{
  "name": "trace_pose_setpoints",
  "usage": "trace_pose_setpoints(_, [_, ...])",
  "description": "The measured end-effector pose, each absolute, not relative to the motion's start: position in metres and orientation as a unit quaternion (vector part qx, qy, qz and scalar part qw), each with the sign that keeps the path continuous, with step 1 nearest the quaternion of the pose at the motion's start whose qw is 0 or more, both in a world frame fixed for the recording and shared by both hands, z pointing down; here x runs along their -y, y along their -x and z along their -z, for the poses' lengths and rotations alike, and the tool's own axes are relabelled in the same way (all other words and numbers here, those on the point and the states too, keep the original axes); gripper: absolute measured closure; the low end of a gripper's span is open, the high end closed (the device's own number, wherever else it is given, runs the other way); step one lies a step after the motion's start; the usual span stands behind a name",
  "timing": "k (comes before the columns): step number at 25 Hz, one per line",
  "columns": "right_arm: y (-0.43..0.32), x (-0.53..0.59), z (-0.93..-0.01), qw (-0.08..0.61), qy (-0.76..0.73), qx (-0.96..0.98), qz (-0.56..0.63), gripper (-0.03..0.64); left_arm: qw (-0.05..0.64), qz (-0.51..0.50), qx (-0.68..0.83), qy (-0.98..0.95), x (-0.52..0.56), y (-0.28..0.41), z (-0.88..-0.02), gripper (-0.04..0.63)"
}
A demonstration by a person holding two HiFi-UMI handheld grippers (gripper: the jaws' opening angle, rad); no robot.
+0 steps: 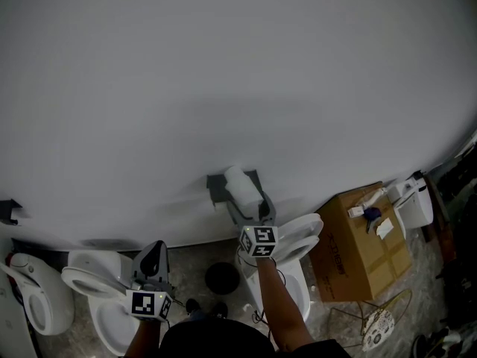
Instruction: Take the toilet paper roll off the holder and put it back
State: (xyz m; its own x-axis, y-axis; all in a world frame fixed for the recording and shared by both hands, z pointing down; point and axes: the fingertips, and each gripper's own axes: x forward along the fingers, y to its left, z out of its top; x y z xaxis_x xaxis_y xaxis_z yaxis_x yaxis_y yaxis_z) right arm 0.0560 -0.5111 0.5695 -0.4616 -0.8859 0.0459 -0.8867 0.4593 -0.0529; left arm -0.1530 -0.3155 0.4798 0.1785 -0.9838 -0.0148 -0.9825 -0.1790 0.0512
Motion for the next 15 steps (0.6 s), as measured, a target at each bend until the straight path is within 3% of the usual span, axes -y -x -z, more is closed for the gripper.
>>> trace_pose_setpoints(15, [-0.0504, 0.5138, -0.5705, 0.02, -0.525, 0.851, -0.018, 0.278, 0.021, 0.025, 0.646, -0.762, 0.3117, 0.158, -0.4825, 0.592])
